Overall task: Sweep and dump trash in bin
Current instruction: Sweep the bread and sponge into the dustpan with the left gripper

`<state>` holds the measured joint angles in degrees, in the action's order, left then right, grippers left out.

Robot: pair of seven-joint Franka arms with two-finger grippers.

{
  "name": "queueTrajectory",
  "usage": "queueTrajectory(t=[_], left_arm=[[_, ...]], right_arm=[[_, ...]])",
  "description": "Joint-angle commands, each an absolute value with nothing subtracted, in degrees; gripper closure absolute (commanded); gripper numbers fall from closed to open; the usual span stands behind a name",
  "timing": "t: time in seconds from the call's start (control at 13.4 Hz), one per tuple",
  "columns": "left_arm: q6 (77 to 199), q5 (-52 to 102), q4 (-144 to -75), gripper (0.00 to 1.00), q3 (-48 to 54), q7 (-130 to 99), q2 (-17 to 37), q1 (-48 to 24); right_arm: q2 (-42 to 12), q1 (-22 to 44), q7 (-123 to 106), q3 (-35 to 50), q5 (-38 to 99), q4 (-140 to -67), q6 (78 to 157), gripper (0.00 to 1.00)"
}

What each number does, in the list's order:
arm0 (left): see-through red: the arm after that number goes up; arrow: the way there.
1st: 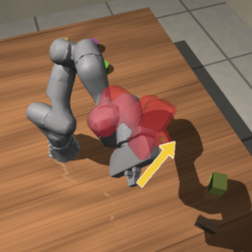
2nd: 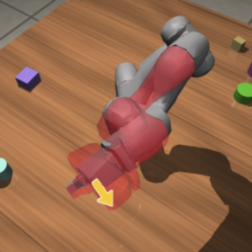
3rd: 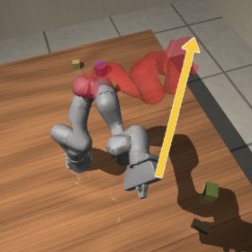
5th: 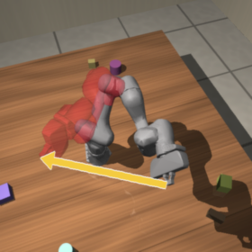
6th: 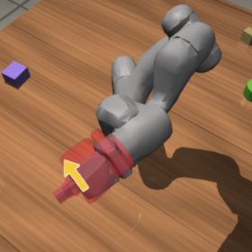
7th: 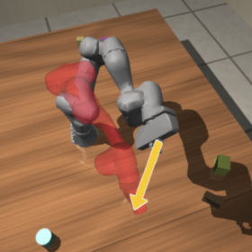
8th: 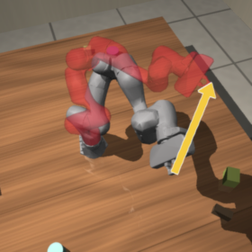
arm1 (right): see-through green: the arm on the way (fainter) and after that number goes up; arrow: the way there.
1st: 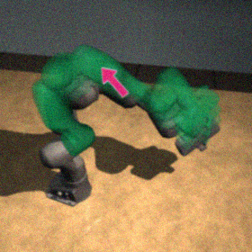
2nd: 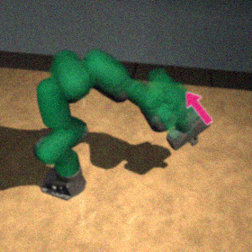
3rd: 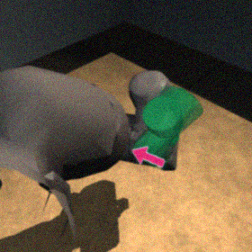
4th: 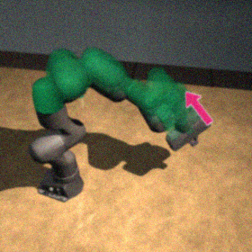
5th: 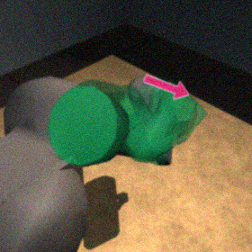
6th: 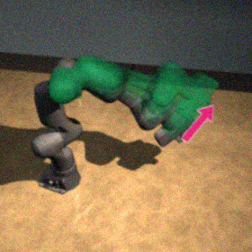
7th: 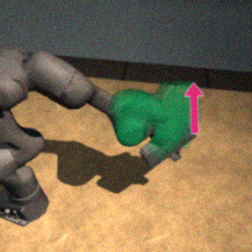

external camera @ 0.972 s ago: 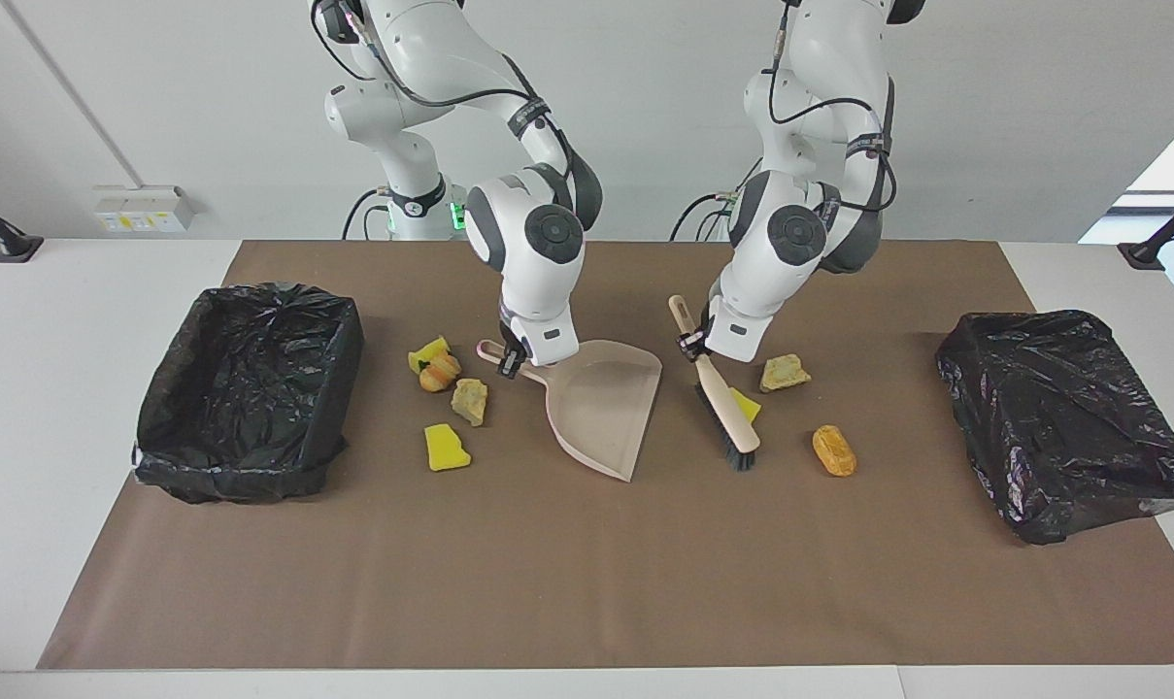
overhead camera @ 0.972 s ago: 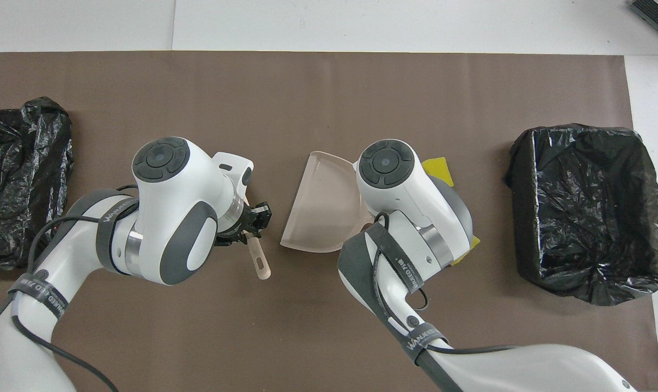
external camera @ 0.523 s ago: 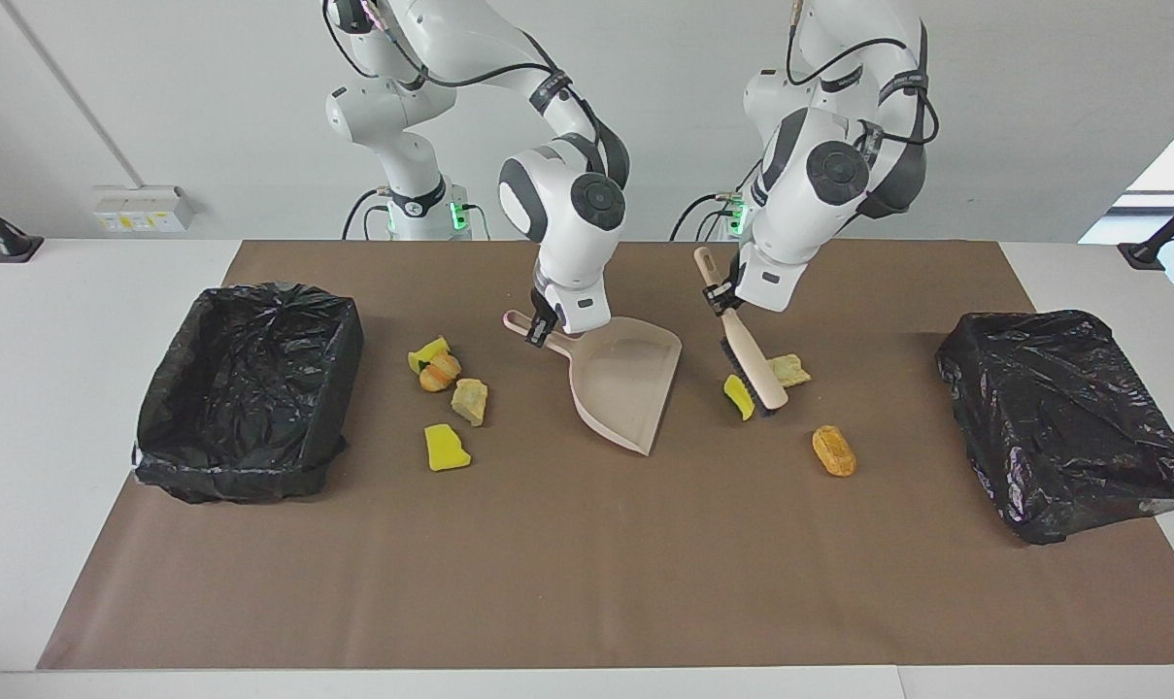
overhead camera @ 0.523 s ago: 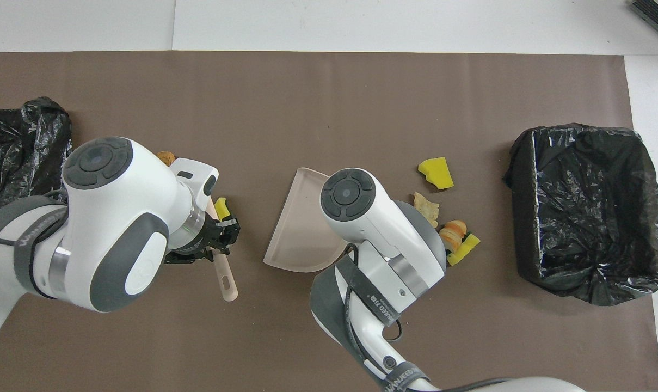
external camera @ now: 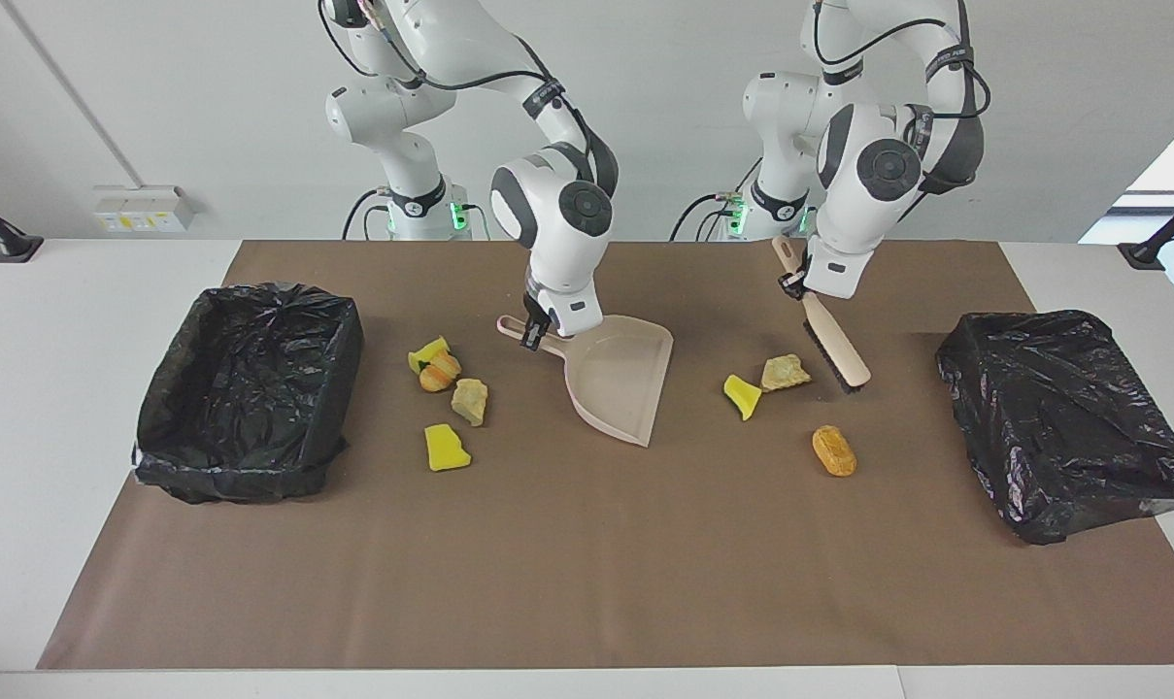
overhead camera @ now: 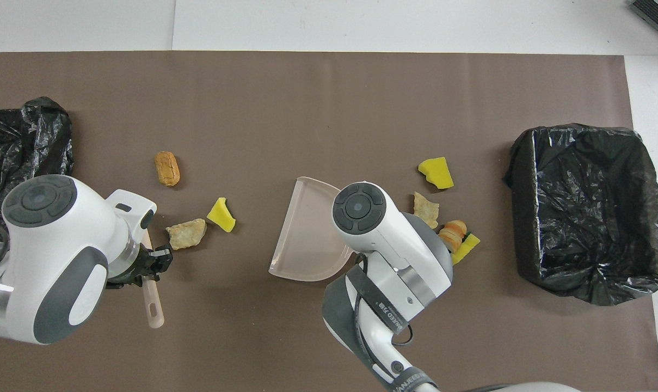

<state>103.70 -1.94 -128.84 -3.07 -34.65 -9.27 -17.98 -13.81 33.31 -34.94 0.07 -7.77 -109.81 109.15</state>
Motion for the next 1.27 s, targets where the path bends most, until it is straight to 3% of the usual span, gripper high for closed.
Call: queueTrajectory(t=[0.0,0.37,1.2], left_arm=[[110.46,-3.08,-135.96,1.00,-2.37,-32.88,-12.14,-18.10],[120.12,-2.99,-136.49,1.00,-2.02,-19.80,-8.27,-20.39],[126.56,-0.09,-135.27,1.00,-2.02,-23.71,-5.36,-42.08]], right_arm=[[-11.43,32.87,-36.12,0.26,-7.91,-113.55,112.05,1.00],[-11.43,32.87,-36.04,0.26,-7.91,-113.73,113.12,1.00],[-11.51,32.87,-36.04,0.26,-7.91,-113.73,113.03,1.00]])
